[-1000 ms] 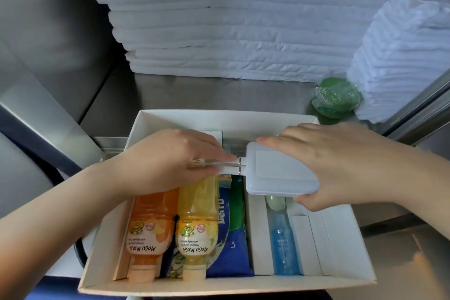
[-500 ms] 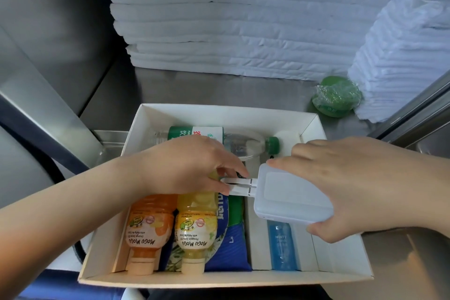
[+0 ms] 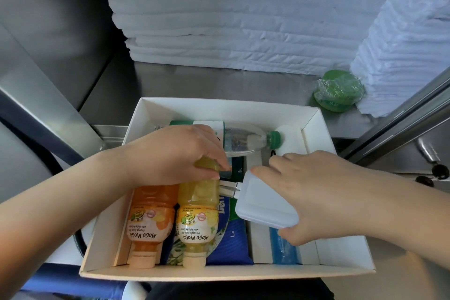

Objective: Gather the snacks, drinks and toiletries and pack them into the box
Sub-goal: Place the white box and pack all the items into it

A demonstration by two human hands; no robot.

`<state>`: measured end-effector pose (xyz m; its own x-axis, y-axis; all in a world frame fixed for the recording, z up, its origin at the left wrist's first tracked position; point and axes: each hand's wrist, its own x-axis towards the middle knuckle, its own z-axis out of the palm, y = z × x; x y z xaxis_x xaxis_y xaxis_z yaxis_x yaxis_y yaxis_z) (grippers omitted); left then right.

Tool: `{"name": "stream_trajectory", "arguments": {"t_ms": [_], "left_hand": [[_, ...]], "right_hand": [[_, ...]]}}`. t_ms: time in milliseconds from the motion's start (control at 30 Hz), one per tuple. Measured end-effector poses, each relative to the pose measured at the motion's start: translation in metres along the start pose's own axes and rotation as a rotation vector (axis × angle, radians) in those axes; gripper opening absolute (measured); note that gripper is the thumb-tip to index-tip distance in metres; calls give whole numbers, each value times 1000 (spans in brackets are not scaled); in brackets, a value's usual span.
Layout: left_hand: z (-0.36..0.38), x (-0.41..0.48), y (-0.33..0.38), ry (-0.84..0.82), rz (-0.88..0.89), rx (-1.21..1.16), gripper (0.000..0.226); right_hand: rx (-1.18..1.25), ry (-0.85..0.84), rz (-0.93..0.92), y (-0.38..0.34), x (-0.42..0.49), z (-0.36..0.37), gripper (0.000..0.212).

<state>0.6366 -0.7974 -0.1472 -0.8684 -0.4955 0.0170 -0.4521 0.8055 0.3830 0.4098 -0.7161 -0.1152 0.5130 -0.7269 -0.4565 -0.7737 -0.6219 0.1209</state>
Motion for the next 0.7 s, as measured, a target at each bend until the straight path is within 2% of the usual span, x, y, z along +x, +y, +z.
{"name": "stream_trajectory", "arguments": {"t_ms": [267,500,700], "left_hand": [[-1,1,-1,8,3,-34,22],[0,2,-3,6,18,-64,21],[0,2,-6,-12,21,-78,21]], "right_hand": [[-62,95,-47,-11,22,12,62],[-130,82,-128,-18,36,19,56],[-78,78,-113,-17,35,22,51]]}}
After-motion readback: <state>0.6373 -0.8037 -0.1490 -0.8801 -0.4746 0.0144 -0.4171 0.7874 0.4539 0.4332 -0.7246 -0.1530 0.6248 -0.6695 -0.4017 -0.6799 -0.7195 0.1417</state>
